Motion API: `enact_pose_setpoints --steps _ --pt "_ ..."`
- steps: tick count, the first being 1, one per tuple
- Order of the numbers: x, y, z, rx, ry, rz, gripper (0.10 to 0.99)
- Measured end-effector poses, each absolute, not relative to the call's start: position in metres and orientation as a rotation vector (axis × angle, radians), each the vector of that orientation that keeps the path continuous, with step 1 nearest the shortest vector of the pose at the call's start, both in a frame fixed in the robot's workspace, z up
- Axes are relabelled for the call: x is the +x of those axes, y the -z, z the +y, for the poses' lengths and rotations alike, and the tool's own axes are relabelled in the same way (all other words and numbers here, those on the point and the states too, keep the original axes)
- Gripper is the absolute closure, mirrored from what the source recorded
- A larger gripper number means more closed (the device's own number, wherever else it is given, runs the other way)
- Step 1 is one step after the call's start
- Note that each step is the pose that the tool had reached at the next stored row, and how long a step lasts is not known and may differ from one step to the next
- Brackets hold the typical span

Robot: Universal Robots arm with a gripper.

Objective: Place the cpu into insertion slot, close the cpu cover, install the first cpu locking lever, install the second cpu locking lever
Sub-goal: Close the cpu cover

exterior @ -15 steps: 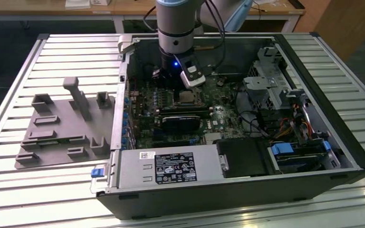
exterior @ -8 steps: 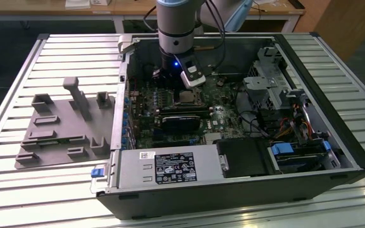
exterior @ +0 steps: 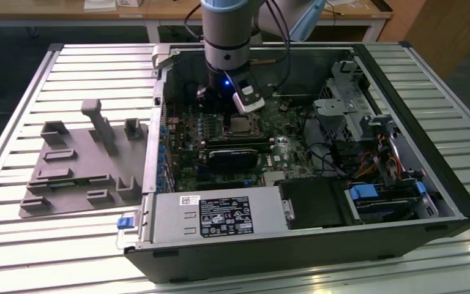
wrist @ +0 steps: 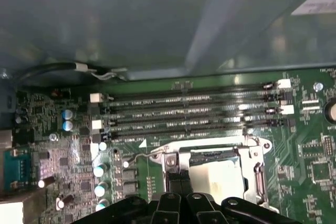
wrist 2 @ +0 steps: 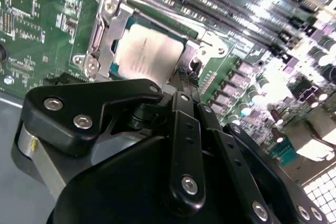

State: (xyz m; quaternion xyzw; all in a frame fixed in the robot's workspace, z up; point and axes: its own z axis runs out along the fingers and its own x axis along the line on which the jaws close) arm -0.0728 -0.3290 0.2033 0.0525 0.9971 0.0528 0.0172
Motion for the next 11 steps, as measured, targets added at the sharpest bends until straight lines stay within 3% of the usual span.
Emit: enact_pose_setpoints --steps 11 --pt "-0.0721 -0.2035 -0.3336 0.164 -0.222 3.097 0.984"
